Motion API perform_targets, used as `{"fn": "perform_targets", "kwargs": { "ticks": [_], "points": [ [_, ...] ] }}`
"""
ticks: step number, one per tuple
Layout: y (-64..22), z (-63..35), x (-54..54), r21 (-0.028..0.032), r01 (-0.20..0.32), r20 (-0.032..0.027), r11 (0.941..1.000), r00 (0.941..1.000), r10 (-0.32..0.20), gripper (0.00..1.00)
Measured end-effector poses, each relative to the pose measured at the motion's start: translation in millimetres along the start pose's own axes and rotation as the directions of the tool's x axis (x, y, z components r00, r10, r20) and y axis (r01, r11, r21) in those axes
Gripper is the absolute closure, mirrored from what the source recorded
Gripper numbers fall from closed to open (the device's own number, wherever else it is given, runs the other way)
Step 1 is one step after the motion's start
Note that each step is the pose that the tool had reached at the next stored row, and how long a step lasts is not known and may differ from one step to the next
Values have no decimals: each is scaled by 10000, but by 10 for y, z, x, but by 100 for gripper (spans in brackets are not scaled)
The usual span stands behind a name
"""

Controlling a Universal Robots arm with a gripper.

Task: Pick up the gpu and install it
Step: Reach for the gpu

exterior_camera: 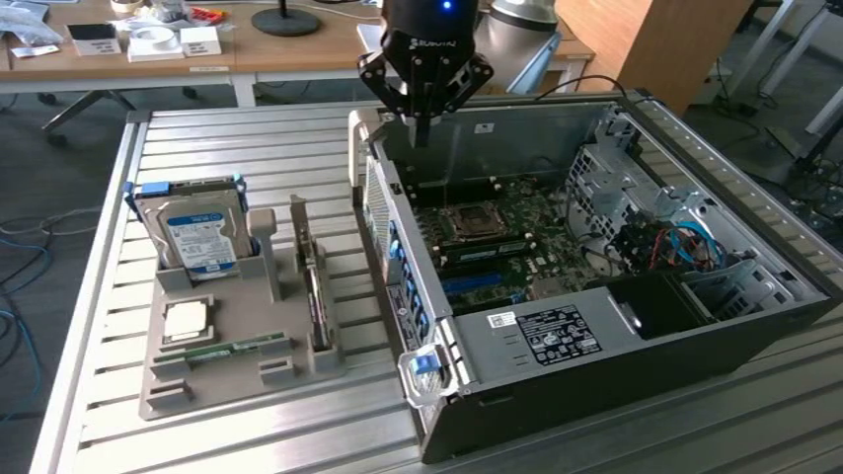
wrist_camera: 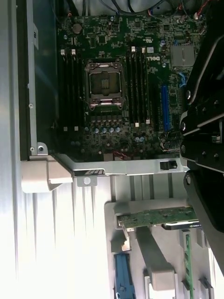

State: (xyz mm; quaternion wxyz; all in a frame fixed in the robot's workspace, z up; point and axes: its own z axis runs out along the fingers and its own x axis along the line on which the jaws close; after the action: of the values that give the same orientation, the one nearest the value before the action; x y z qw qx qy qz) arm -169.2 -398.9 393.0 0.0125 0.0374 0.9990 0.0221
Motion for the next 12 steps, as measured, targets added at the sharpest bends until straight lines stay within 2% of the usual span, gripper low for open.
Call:
{"fn": "perform_targets", "kwargs": {
  "ticks": [12],
  "points": [
    [-9,-3,125,0,-1,0,10000,10000,1,89]
  ]
}}
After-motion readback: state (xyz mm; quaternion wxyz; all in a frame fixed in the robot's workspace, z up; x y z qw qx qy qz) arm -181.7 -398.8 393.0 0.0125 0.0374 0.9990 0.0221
